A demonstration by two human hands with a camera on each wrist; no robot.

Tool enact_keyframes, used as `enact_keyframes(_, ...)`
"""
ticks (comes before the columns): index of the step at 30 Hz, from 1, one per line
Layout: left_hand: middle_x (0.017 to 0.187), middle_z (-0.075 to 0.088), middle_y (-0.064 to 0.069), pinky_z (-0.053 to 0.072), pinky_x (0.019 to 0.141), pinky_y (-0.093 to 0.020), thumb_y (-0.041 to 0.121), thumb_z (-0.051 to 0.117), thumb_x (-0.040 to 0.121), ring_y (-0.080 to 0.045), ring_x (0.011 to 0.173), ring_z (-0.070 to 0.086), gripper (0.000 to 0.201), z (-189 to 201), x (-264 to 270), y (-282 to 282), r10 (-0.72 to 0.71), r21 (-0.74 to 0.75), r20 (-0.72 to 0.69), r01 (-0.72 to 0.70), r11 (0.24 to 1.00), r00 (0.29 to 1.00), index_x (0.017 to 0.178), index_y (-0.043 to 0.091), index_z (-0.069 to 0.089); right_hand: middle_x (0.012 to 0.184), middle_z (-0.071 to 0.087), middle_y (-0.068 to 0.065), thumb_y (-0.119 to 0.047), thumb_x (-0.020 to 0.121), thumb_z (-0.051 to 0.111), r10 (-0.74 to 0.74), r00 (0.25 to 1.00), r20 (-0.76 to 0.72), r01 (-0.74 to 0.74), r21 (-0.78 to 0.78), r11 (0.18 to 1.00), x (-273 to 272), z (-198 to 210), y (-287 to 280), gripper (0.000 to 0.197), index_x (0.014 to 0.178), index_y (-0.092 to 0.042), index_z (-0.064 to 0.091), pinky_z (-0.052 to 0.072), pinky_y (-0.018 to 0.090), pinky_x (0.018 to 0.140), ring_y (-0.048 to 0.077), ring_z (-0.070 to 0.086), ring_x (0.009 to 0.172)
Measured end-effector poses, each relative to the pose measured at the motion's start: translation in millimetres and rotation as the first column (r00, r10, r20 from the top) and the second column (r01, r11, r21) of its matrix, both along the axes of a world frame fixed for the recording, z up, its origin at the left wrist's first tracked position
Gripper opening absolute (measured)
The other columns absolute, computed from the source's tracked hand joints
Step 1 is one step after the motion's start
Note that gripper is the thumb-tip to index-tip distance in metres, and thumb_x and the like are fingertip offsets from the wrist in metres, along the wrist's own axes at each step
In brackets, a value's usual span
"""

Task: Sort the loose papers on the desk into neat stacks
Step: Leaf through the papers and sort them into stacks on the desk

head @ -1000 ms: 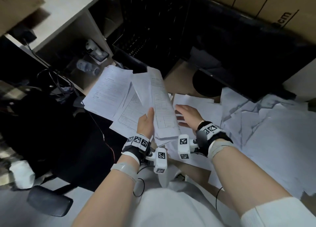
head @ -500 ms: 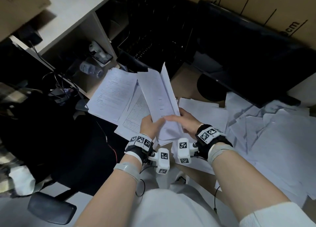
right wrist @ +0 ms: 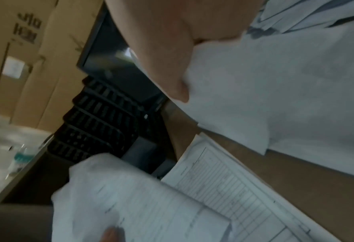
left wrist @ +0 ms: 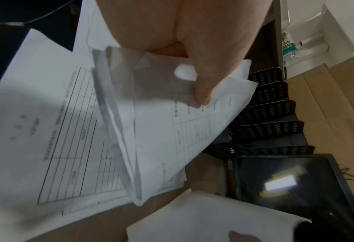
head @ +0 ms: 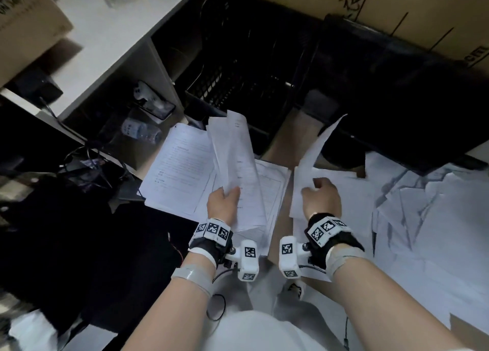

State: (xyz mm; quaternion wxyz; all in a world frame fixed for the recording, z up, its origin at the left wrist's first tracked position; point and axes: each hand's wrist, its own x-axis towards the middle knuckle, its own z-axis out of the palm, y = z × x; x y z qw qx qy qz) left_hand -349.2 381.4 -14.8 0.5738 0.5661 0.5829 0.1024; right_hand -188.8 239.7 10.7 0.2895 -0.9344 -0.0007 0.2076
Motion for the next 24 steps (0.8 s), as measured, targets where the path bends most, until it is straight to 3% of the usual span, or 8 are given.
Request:
enact_keyframes(4,0.075,0.067,-0.004,0.047,0.066,-0.028,0.027,0.065,0.089,-0.021,0.070,0.062,0.019,-4,-24,27,0.023,-0.013,-0.007,-0.023,1.000,1.000,0.074,0.015,0.064,0.110,0.069,0.002,-0.018,0.086,0.058,0.269,0.952,-0.145,-0.272,-0.003,0.962,-33,-18,48,0.021,0.105,-0.021,0.066,0.050,0.032,0.088,0.028,0.064,0.104)
enact_keyframes(7,0.074,0.067,-0.002,0.046,0.065,-0.027,0.022,0.065,0.091,-0.020,0.072,0.063,0.022,-9,-49,46,0.049,-0.004,-0.039,-0.049,0.999,0.998,0.071,0.015,0.062,0.116,0.069,0.001,-0.017,0.087,0.061,0.403,0.867,-0.292,-0.405,0.057,0.913,-57,-35,79,0.026,0.112,-0.019,0.068,0.047,0.028,0.093,0.024,0.062,0.110)
enact_keyframes(11,0.092,0.073,-0.008,0.056,0.083,-0.035,0.022,0.066,0.093,-0.024,0.089,0.069,0.013,-19,-73,66,0.085,-0.006,-0.073,-0.086,0.996,0.994,0.086,0.011,0.069,0.140,0.055,0.000,-0.043,0.083,0.073,0.475,0.729,-0.492,-0.428,0.213,0.878,-80,-51,104,0.066,0.139,-0.017,0.053,0.043,0.033,0.105,0.021,0.055,0.124)
enact_keyframes(14,0.095,0.071,-0.010,0.052,0.080,-0.031,0.023,0.066,0.093,-0.025,0.089,0.066,0.019,-26,-77,71,0.161,0.027,-0.104,-0.159,0.987,0.981,0.094,0.004,0.069,0.145,0.048,0.005,-0.061,0.078,0.069,0.412,0.743,-0.527,-0.400,0.143,0.905,-79,-63,99,0.081,0.143,-0.020,0.045,0.044,0.035,0.099,0.025,0.055,0.123)
enact_keyframes(16,0.094,0.070,-0.009,0.046,0.075,-0.026,0.023,0.065,0.094,-0.023,0.085,0.063,0.022,-26,-72,69,0.206,0.050,-0.103,-0.202,0.978,0.973,0.098,0.001,0.069,0.145,0.044,0.009,-0.052,0.081,0.069,0.289,0.838,-0.462,-0.342,-0.034,0.939,-69,-72,88,0.077,0.144,-0.019,0.040,0.046,0.036,0.095,0.029,0.054,0.122)
enact_keyframes(18,0.094,0.071,-0.007,0.046,0.075,-0.025,0.024,0.064,0.094,-0.022,0.085,0.065,0.022,-30,-64,66,0.179,0.026,-0.092,-0.177,0.984,0.980,0.098,0.003,0.069,0.146,0.040,0.015,-0.045,0.079,0.070,0.154,0.901,-0.406,-0.267,-0.236,0.934,-59,-80,75,0.085,0.147,-0.011,0.031,0.043,0.041,0.102,0.034,0.045,0.130)
enact_keyframes(21,0.088,0.073,-0.009,0.056,0.074,-0.035,0.027,0.064,0.091,-0.026,0.084,0.069,0.021,-34,-51,65,0.096,-0.008,-0.079,-0.097,0.995,0.992,0.090,0.006,0.068,0.149,0.034,0.019,-0.043,0.078,0.069,0.023,0.919,-0.395,-0.181,-0.370,0.911,-49,-90,59,0.094,0.148,-0.001,0.022,0.030,0.042,0.113,0.035,0.034,0.137)
enact_keyframes(24,0.084,0.073,-0.015,0.058,0.077,-0.048,0.032,0.063,0.085,-0.030,0.080,0.071,0.027,-39,-46,62,0.032,-0.044,-0.094,-0.036,0.998,0.995,0.084,0.005,0.068,0.152,0.030,0.020,-0.038,0.080,0.068,-0.101,0.900,-0.424,-0.063,-0.356,0.932,-45,-101,46,0.097,0.150,0.000,0.014,0.029,0.044,0.115,0.037,0.032,0.138)
